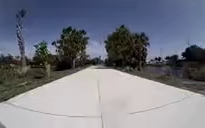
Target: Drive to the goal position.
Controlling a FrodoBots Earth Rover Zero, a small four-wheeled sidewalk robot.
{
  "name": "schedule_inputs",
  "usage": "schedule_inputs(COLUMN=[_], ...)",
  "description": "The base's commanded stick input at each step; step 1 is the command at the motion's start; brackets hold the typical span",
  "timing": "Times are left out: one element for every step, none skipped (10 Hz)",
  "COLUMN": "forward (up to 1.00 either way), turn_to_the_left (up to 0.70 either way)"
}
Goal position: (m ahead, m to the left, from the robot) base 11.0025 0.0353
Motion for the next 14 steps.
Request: schedule_inputs(forward=[0.85,0.85,0.85,0.85,0.85,0.85,0.85,0.85,0.85,0.85,0.85,0.85,0.85,0.85], turn_to_the_left=[0.0,0.0,0.0,0.0,0.0,0.0,0.0,0.0,0.0,0.0,0.0,0.0,0.0,0.0])
